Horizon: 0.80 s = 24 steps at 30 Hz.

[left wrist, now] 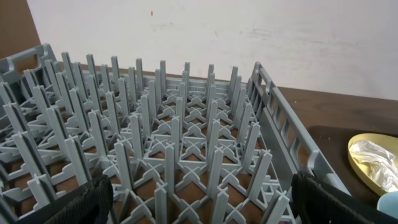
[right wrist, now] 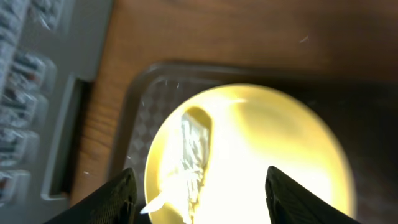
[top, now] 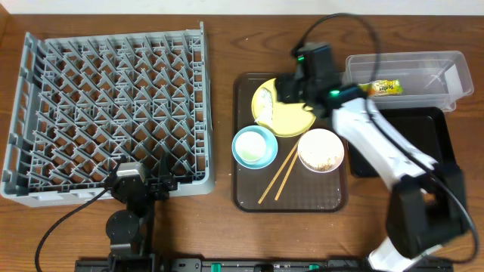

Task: Sort waste into correct bins and load items into the dishwasher rack
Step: 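Grasp the white plastic bag on the yellow plate with the right gripper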

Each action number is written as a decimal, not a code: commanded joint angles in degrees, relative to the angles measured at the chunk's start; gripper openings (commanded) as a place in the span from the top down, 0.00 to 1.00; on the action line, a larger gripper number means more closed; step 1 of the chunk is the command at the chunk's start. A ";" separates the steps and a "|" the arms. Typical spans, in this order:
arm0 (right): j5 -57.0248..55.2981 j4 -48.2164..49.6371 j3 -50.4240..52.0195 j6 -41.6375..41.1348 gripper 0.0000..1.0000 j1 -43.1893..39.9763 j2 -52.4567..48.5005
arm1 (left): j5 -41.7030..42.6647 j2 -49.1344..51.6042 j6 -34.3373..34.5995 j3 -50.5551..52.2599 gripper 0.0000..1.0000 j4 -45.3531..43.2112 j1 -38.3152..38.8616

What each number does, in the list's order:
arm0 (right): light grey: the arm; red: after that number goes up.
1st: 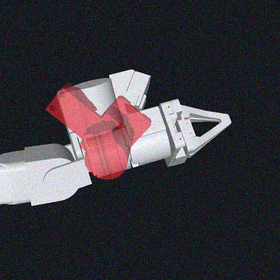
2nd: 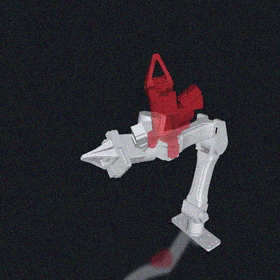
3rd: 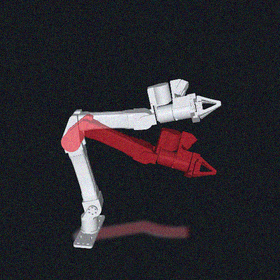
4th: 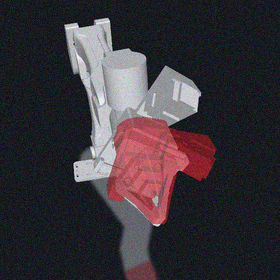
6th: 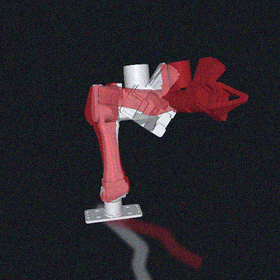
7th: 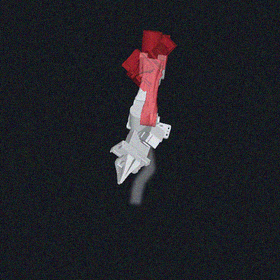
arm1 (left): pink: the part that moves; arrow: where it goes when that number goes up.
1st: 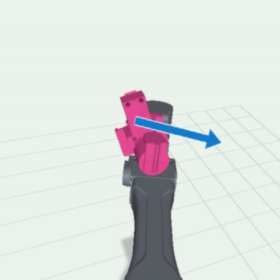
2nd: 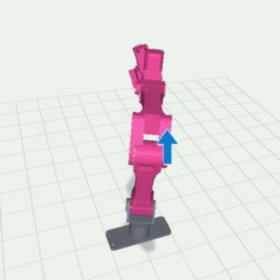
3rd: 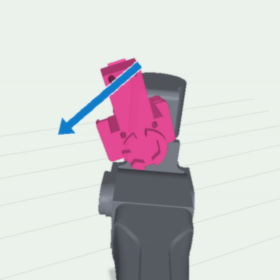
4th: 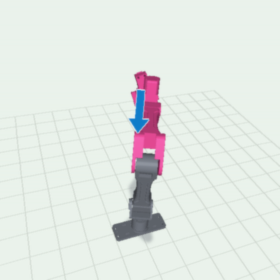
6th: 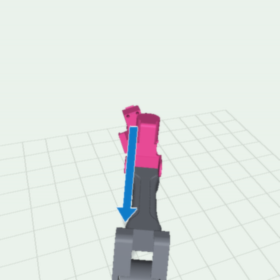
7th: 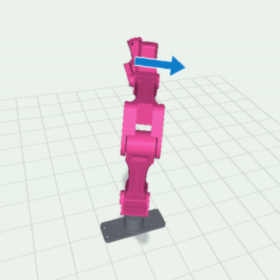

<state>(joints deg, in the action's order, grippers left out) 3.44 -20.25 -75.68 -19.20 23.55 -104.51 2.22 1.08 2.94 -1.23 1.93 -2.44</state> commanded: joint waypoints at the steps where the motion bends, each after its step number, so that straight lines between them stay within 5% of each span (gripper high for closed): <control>1: -2.62 1.25 0.11 1.46 0.41 1.81 -5.07 | -0.76 0.00 -0.33 0.96 0.07 2.05 0.26; 9: -2.64 5.86 0.09 -4.59 0.64 3.32 -12.90 | -0.76 0.00 -0.33 0.96 0.07 2.08 0.26; 14: -2.29 6.71 0.09 -4.52 0.66 3.34 -13.40 | -0.76 0.00 -0.33 0.96 0.07 2.08 0.26; 18: -2.34 5.38 0.11 -4.57 0.89 3.72 -13.53 | -0.76 0.00 -0.33 0.96 0.07 2.08 0.26; 24: -2.25 3.39 0.11 -4.79 0.99 3.91 -13.60 | -0.76 0.00 -0.33 0.96 0.06 2.08 0.26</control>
<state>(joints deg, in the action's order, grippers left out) 1.52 -15.97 -75.66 -23.51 26.70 -117.82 2.22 1.08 2.94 -1.23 1.93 -2.44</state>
